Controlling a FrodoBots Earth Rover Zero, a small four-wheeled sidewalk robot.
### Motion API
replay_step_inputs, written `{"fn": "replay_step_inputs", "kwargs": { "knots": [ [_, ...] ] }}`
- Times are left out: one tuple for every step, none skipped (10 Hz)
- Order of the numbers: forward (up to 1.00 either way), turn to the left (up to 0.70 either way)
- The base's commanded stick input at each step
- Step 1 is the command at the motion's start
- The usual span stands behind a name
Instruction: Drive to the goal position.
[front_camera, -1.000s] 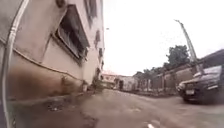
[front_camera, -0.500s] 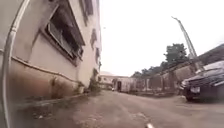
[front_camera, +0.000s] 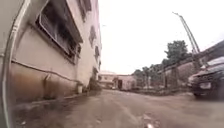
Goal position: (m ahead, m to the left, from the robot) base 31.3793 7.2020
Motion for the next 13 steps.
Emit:
{"fn": "replay_step_inputs", "kwargs": {
  "knots": [
    [0.84, -0.01],
    [0.84, -0.15],
    [0.84, -0.28],
    [0.84, -0.03],
    [0.84, 0.03],
    [0.84, 0.03],
    [0.84, 0.03],
    [0.84, 0.03],
    [0.84, 0.03],
    [0.84, 0.03],
    [0.84, 0.03],
    [0.84, 0.03],
    [0.84, 0.03]
  ]
}}
